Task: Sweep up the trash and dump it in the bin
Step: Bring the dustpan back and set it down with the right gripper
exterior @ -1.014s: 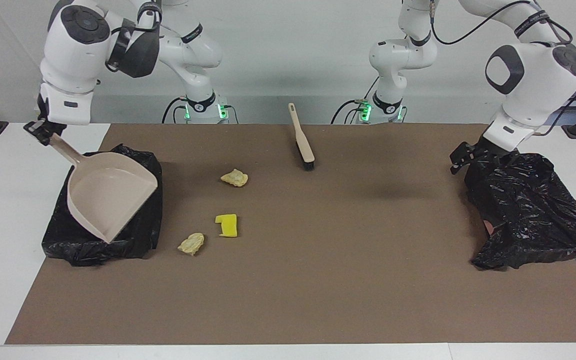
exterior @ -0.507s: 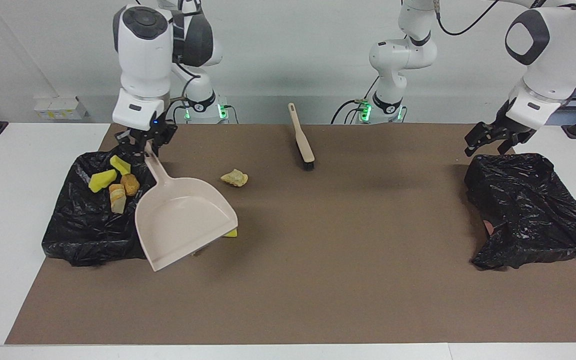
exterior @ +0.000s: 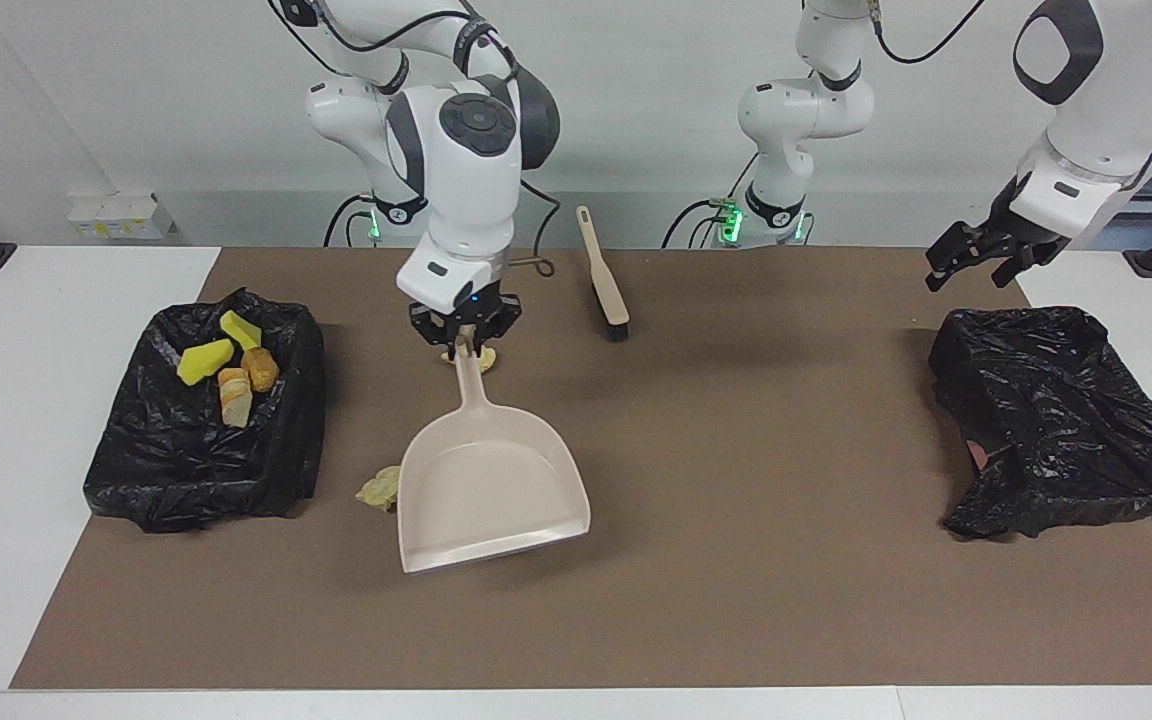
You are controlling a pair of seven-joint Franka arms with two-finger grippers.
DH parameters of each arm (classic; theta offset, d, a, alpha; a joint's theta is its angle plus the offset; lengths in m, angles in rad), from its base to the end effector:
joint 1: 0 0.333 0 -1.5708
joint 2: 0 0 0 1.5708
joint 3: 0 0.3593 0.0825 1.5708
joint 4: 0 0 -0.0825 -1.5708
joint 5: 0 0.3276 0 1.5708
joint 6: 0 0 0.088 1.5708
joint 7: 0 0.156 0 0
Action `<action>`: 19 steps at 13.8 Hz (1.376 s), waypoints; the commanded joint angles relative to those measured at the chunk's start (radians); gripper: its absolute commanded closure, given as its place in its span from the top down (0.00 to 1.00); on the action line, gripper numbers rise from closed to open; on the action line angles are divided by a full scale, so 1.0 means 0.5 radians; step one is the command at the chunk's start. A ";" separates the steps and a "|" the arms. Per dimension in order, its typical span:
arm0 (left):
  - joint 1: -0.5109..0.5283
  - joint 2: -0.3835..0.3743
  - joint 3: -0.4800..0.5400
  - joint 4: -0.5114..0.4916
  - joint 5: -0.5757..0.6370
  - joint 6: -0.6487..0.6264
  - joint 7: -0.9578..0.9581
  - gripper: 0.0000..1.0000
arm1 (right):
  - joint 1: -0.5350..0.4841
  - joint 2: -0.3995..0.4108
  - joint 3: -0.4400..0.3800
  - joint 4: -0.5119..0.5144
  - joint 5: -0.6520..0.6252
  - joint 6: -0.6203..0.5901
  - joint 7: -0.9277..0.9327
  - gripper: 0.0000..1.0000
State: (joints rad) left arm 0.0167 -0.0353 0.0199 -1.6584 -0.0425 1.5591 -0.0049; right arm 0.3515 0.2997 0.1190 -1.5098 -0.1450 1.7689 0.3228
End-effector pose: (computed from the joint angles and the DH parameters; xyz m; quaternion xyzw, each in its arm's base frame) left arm 0.4790 0.0110 0.5991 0.9990 0.0211 -0.0316 0.0221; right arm 0.5515 0.2485 0.4970 0.9946 0.0870 0.0029 0.0564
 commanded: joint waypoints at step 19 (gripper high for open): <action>-0.144 -0.083 0.000 -0.107 0.137 0.088 0.139 1.00 | 0.352 0.665 0.017 0.384 0.391 0.291 0.643 0.08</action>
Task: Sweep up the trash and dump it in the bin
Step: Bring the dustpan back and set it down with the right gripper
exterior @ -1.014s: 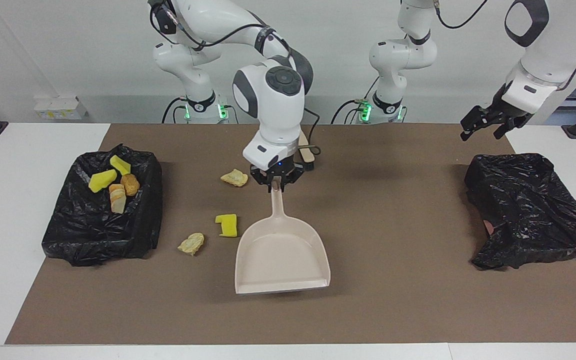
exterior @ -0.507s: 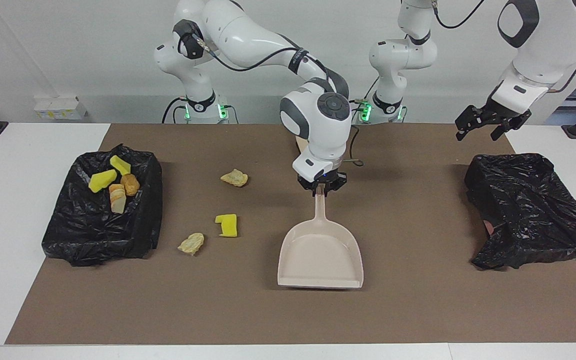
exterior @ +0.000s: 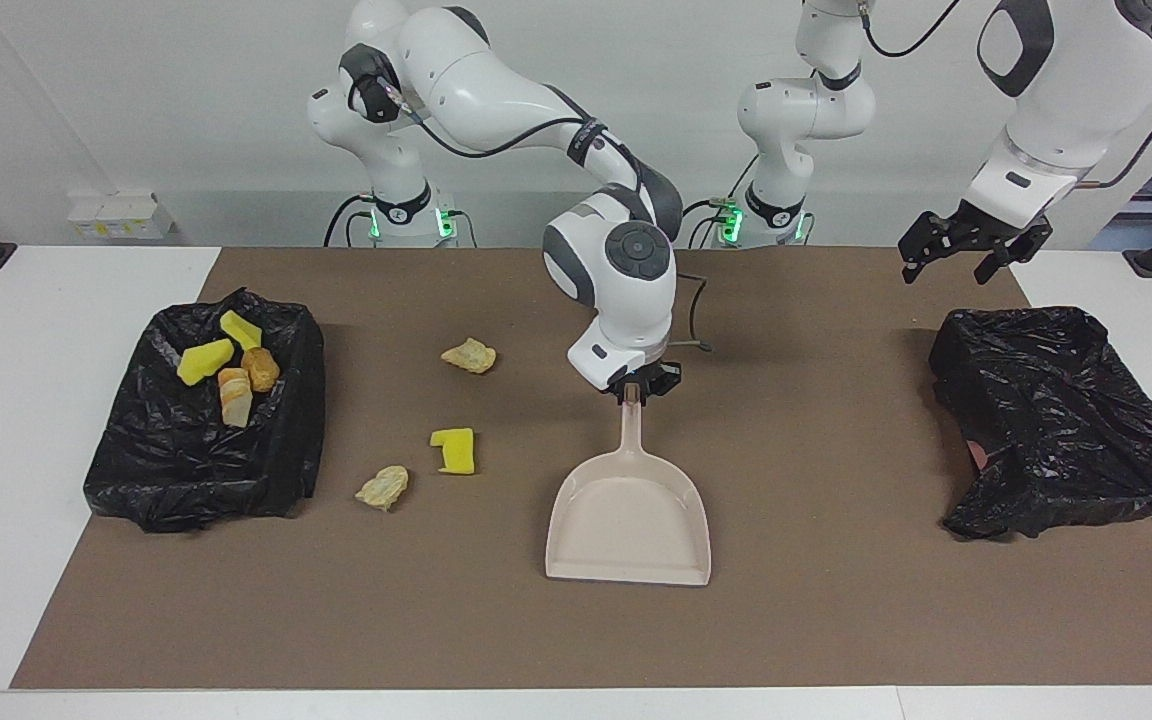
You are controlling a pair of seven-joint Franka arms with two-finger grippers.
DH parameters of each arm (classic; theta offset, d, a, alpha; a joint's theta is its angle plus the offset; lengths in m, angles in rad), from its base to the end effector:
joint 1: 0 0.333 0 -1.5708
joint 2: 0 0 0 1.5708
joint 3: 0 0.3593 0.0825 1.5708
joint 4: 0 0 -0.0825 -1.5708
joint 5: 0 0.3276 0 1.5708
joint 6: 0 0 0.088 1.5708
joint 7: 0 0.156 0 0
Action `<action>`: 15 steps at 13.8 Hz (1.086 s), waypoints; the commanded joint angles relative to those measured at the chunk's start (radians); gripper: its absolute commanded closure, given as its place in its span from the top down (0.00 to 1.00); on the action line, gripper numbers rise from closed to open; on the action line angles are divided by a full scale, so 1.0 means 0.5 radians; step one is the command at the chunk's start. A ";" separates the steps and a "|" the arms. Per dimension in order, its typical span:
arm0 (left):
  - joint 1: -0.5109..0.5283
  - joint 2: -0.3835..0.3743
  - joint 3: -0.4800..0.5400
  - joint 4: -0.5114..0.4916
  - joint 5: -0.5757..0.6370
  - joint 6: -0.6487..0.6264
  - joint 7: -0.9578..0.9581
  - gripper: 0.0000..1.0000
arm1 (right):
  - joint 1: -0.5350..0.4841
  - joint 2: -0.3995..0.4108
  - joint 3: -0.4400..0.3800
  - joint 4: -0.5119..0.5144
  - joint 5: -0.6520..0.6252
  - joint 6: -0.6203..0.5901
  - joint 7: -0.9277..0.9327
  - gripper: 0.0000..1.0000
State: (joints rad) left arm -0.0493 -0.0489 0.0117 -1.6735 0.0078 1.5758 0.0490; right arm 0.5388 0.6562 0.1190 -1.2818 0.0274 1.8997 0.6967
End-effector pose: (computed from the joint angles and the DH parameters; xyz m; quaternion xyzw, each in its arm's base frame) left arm 0.4764 -0.0166 0.6006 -0.9988 0.0434 0.0244 0.0035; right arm 0.5654 0.4158 0.3701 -0.9980 0.0357 0.0441 0.0278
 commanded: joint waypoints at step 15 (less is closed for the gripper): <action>-0.101 -0.031 0.013 -0.178 0.027 0.204 0.028 1.00 | 0.030 -0.980 0.020 -0.825 0.159 -0.379 -0.215 0.93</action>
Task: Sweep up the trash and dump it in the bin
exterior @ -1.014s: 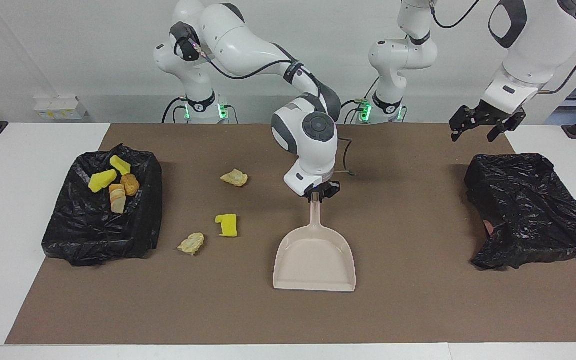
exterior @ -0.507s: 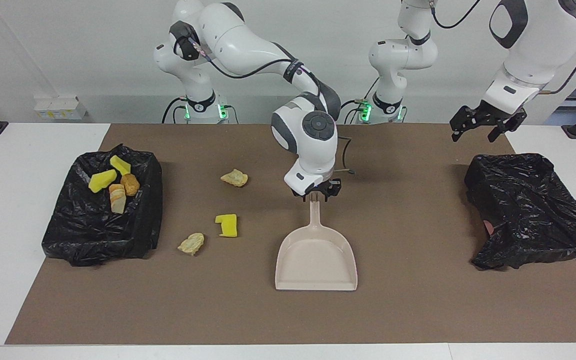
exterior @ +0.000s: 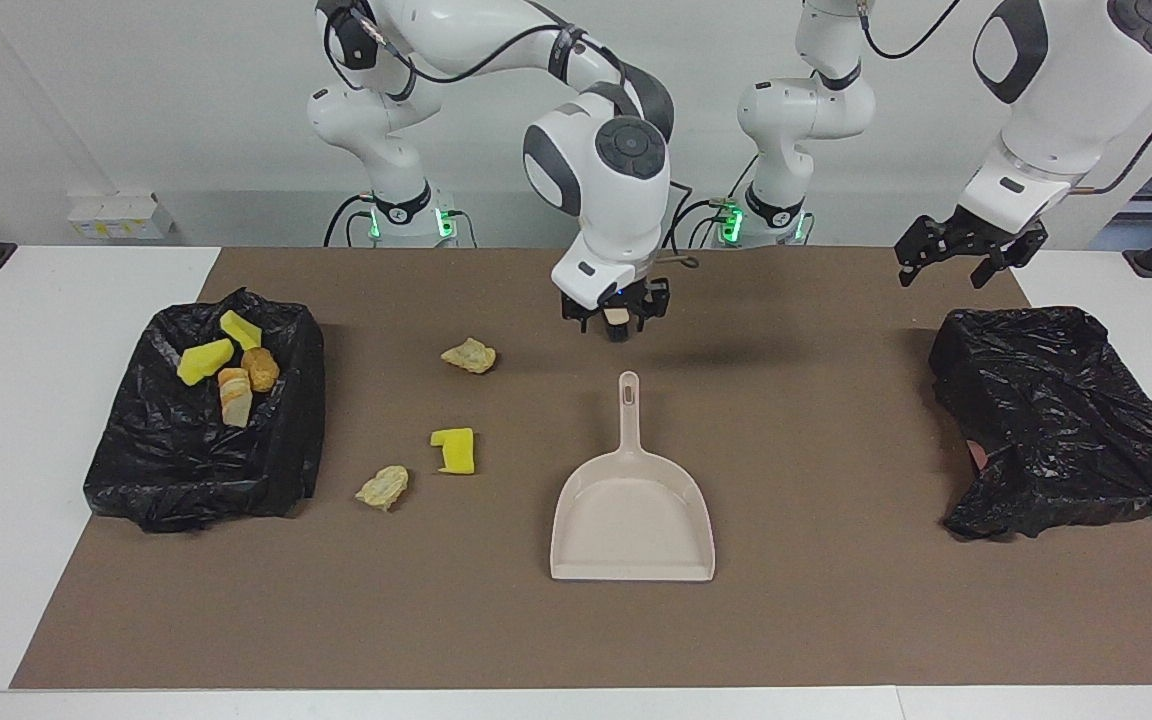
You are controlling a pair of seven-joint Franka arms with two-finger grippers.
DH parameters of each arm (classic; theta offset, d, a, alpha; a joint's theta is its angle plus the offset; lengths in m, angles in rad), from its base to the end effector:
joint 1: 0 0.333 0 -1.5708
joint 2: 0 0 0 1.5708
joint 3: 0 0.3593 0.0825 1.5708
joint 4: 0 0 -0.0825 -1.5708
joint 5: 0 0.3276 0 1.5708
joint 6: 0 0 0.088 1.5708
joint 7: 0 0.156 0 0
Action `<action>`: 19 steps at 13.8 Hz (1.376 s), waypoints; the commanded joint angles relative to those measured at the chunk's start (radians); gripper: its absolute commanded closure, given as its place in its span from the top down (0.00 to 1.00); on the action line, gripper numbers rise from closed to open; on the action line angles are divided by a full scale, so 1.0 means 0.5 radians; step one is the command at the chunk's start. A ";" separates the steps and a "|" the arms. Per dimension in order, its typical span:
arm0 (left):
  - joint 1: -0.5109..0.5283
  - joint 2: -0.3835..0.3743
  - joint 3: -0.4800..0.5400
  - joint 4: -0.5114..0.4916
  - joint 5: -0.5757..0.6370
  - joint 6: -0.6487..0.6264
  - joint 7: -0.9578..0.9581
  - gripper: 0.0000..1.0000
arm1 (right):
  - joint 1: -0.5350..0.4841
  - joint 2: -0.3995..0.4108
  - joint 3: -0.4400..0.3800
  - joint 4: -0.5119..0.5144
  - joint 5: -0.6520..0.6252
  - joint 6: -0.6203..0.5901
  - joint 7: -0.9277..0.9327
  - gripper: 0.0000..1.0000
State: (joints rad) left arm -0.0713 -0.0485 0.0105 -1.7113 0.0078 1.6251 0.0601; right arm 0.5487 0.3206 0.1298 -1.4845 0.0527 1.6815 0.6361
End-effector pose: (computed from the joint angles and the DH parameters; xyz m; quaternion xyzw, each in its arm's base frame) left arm 0.4800 -0.0279 0.5887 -0.9980 0.0607 0.0188 0.0036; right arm 0.4665 0.3727 0.4884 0.9970 0.0146 -0.0762 0.0001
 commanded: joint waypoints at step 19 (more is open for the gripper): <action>-0.976 0.689 0.016 0.063 -0.031 0.719 -0.886 1.00 | 0.660 -0.868 -0.002 -1.835 0.425 0.914 -0.060 0.93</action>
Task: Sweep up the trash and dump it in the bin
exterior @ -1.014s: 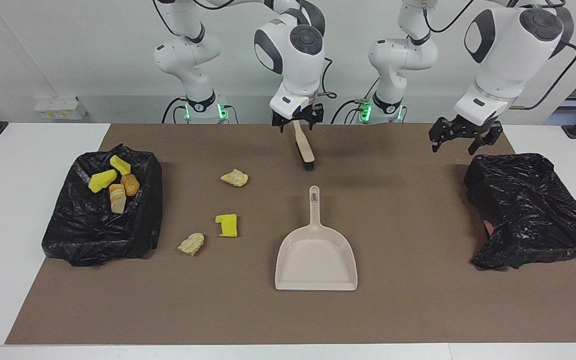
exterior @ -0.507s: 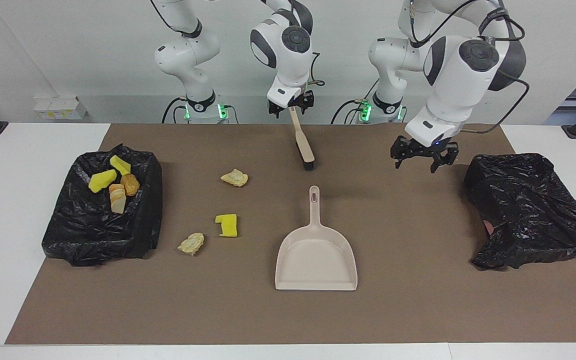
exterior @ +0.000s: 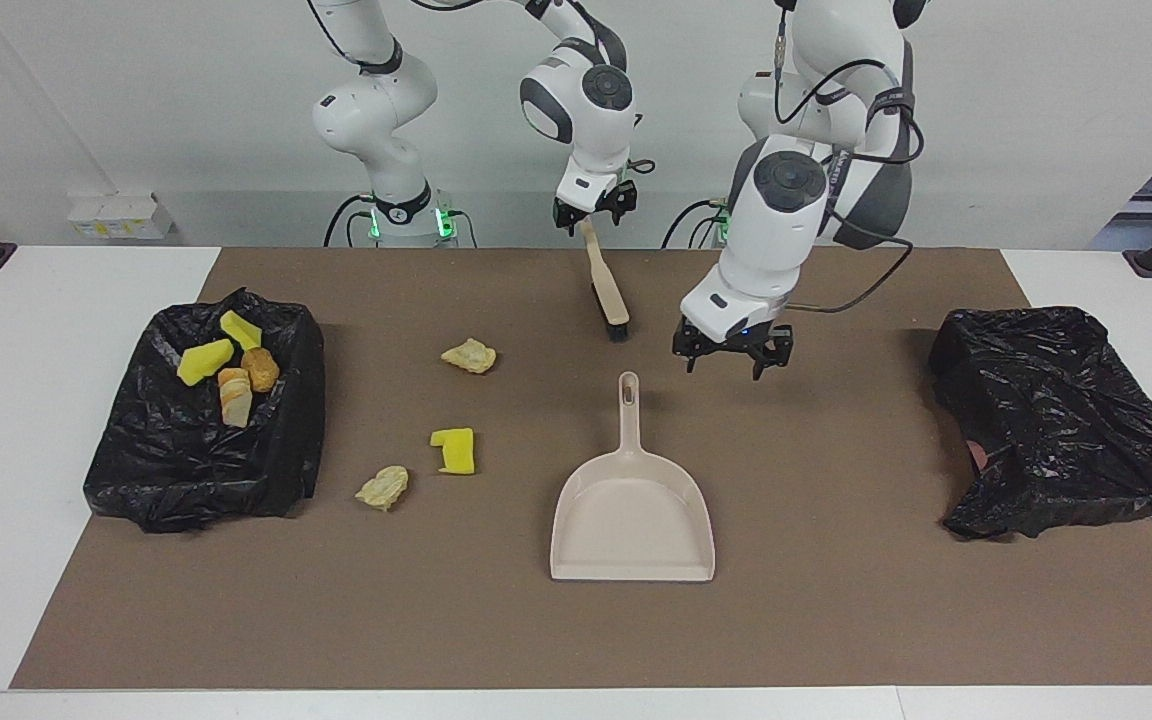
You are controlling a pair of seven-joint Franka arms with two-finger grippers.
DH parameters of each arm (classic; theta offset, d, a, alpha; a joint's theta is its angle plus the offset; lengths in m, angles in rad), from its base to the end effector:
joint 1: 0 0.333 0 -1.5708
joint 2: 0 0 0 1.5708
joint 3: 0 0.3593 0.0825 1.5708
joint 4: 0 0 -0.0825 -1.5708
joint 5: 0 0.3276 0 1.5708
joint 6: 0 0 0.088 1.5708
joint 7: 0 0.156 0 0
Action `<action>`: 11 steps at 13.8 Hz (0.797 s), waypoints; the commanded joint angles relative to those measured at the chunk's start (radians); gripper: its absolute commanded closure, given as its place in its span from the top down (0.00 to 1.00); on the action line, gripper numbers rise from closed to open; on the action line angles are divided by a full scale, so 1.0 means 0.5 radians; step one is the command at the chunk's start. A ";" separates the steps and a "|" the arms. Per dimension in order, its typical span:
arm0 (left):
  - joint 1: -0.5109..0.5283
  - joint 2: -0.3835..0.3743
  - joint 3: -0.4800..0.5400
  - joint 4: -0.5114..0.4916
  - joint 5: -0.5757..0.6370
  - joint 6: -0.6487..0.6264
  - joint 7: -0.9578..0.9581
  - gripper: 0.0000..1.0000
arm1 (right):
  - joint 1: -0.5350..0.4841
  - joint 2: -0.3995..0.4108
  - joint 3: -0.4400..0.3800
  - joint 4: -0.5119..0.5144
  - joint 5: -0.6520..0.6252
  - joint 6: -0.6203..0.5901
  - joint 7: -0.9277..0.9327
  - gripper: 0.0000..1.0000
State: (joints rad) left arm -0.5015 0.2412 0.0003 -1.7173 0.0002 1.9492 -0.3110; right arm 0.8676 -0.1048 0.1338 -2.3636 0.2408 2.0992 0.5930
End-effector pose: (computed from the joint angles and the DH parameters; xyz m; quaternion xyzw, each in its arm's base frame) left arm 0.5148 -0.2820 0.4579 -0.9955 0.0950 0.0042 0.0020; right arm 0.2045 0.3603 0.3880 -0.9837 -0.1327 0.1208 0.0075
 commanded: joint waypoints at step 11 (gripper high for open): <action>-0.233 0.389 0.036 0.176 -0.102 0.418 -0.369 1.00 | 0.026 0.007 -0.010 -0.099 0.049 0.078 0.057 0.31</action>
State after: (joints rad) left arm -0.5940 0.4092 0.0008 -1.6540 -0.0362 2.1295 -0.4762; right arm 0.8797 -0.0950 0.1310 -2.4014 0.2429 2.1245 0.6038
